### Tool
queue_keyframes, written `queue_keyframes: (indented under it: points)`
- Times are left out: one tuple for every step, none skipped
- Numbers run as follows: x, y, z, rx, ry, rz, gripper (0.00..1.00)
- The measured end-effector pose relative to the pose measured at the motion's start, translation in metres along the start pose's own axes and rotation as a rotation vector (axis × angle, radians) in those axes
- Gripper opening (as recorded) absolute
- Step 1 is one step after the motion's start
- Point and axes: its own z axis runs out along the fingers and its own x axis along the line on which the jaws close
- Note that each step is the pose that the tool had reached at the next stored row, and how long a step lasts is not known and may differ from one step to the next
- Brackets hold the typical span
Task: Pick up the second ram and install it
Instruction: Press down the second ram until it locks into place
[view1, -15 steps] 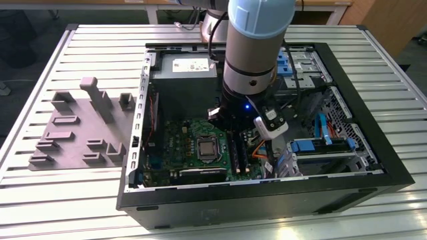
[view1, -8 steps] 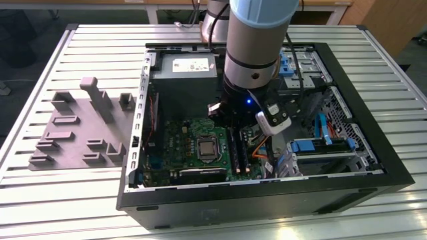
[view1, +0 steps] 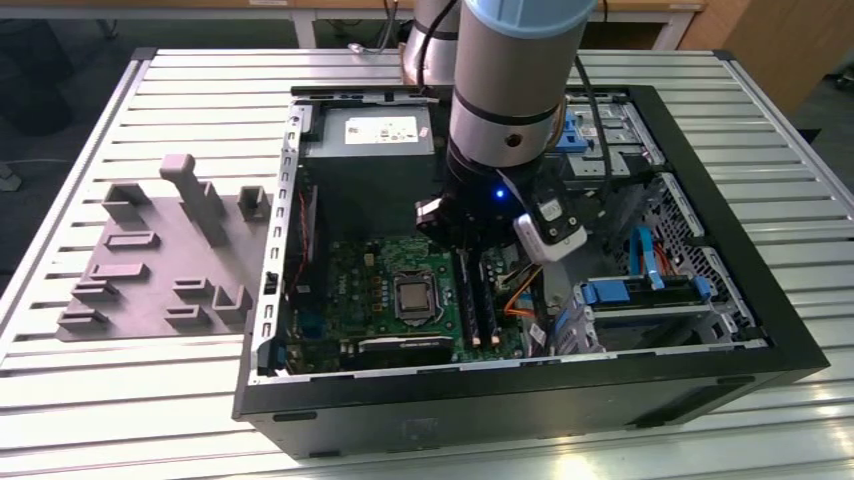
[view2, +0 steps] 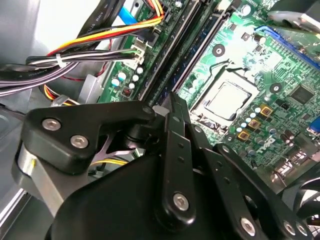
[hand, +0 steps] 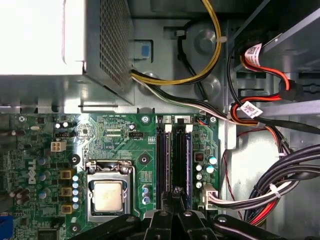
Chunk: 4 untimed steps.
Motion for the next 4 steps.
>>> queue_keyframes:
  points:
    - [0.0000,0.0000,-0.0002,0.0002,0.0001,0.000,0.11]
    - [0.0000,0.0000,-0.0004,0.0001,0.0001,0.000,0.11]
    - [0.0000,0.0000,-0.0004,0.0001,0.0000,0.000,0.11]
    - [0.0000,0.0000,-0.0005,0.0002,0.0001,0.000,0.11]
